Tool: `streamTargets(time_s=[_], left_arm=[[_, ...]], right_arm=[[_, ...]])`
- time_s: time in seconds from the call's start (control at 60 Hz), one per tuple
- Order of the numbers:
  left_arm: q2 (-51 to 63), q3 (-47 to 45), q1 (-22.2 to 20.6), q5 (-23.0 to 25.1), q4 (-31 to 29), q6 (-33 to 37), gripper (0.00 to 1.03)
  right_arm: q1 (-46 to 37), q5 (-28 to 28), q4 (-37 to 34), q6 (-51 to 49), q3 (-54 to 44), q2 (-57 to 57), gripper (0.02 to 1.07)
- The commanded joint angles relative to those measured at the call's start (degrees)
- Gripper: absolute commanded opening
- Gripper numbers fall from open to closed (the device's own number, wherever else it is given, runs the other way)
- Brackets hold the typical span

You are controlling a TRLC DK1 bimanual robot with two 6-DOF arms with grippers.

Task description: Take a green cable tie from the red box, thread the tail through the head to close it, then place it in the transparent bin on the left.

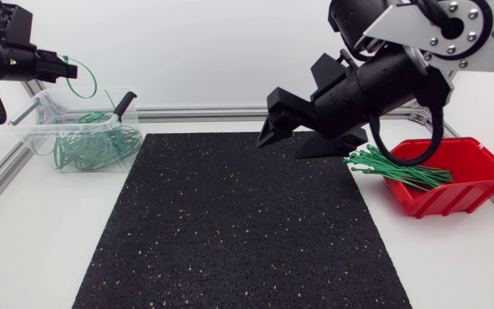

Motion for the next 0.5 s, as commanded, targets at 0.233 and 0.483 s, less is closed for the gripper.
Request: streamTargets(time_s=[0.233,0.483], left_arm=[[15.7,11.3,3.2,-10.6,7.2,4.5,0.04],[24.6,14.9,2.9,-14.5,2.8,5.2,1.00]], right_arm=[[0.5,3.9,1.1,-2.9,-5.9,-5.7,1.02],[0.5,3.9,0.5,-3.0,-7.9,-8.7,1.02]])
